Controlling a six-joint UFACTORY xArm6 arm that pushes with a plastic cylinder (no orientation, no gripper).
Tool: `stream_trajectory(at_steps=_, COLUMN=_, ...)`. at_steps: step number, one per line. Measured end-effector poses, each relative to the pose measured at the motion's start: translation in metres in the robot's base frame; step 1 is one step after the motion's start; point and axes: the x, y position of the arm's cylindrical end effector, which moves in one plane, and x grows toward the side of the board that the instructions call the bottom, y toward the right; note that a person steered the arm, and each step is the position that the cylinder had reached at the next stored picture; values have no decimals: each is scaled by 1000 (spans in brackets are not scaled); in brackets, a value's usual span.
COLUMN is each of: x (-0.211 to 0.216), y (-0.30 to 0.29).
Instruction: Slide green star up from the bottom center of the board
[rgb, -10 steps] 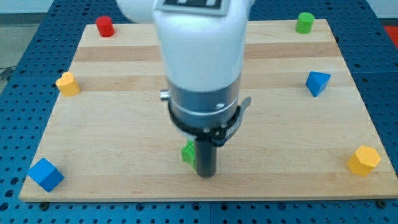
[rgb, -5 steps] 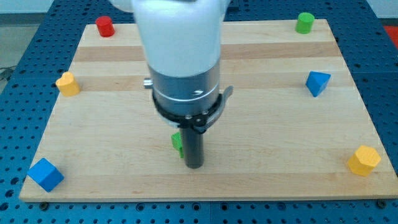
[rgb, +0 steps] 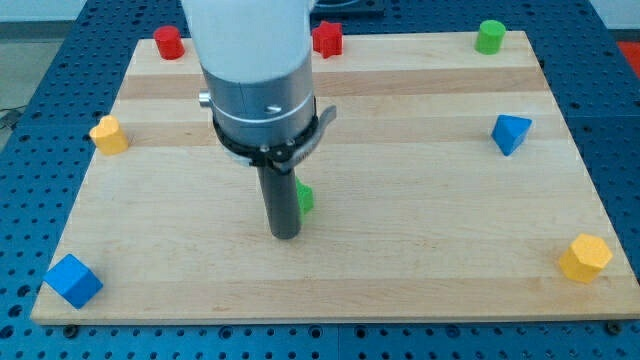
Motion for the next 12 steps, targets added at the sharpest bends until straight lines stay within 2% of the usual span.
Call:
stream_trajectory(at_steps=2, x=-36, y=-22)
stream_trajectory(at_steps=3, x=-43, y=-12)
stream_trajectory(at_steps=5, x=-45, y=54)
stream_trajectory(at_steps=6, x=-58, y=67)
stream_trajectory(at_steps=8, x=-93, y=61)
stream_trajectory(at_steps=10, x=-118, y=93)
stream_trajectory(at_steps=12, x=-157, y=81)
